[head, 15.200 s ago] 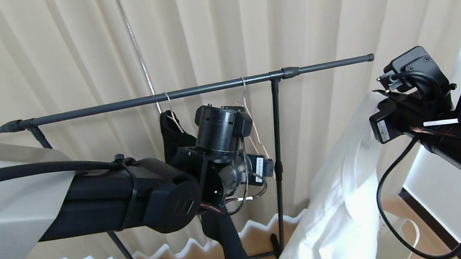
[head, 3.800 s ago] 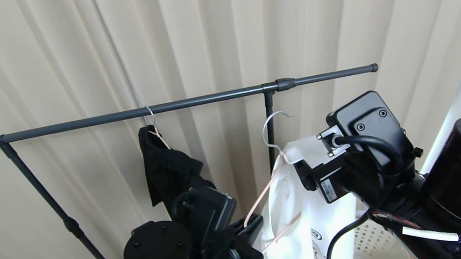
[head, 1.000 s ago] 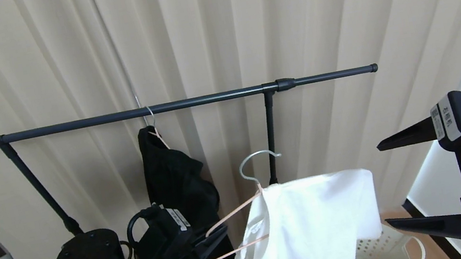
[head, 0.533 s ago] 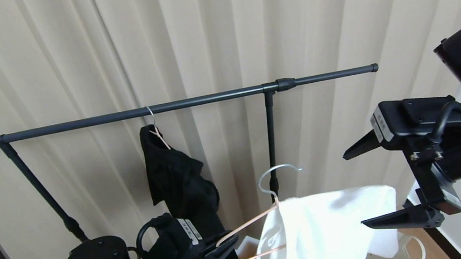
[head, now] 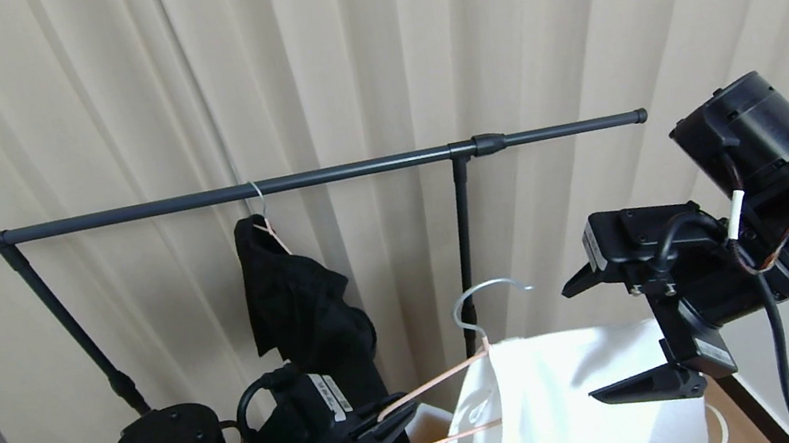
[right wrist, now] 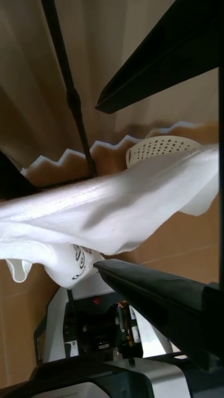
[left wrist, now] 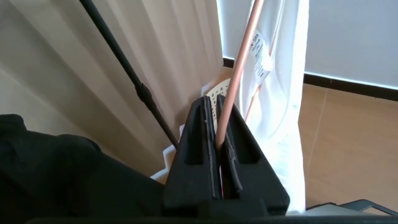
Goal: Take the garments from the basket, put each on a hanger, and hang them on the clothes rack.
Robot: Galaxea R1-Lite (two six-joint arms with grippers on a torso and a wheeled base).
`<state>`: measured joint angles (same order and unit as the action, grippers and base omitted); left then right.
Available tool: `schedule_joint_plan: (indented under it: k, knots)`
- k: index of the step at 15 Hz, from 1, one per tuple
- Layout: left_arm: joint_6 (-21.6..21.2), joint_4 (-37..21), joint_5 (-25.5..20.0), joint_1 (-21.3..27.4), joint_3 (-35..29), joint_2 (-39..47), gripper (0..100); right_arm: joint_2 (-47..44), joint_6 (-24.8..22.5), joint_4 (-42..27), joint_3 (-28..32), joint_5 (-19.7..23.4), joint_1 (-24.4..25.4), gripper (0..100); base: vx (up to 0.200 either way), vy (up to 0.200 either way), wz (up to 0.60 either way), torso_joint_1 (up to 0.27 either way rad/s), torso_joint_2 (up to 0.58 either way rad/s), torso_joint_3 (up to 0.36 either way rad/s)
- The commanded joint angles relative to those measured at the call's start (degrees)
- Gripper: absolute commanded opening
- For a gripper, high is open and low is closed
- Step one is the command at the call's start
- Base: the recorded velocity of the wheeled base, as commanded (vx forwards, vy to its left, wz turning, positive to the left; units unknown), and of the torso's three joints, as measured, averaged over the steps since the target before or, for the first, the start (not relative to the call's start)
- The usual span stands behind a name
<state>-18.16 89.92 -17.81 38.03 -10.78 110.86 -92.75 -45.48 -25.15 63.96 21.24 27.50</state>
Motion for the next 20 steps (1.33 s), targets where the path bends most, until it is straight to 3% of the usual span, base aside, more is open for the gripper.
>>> schedule_joint_plan:
  k: [1,20]
  knots:
    - [0.1,0.1,0.1,0.2,-0.1,-0.7,0,-0.8,0.0,1.1,-1.6,0.0,0.0,100,0.0,0.0,0.0,0.0,0.0,0.0]
    - [0.2,0.1,0.1,0.8,0.1,-3.1,0,-0.9,0.1,3.2,-2.4,0.4,-0.8,100,0.0,0.0,0.0,0.0,0.0,0.0]
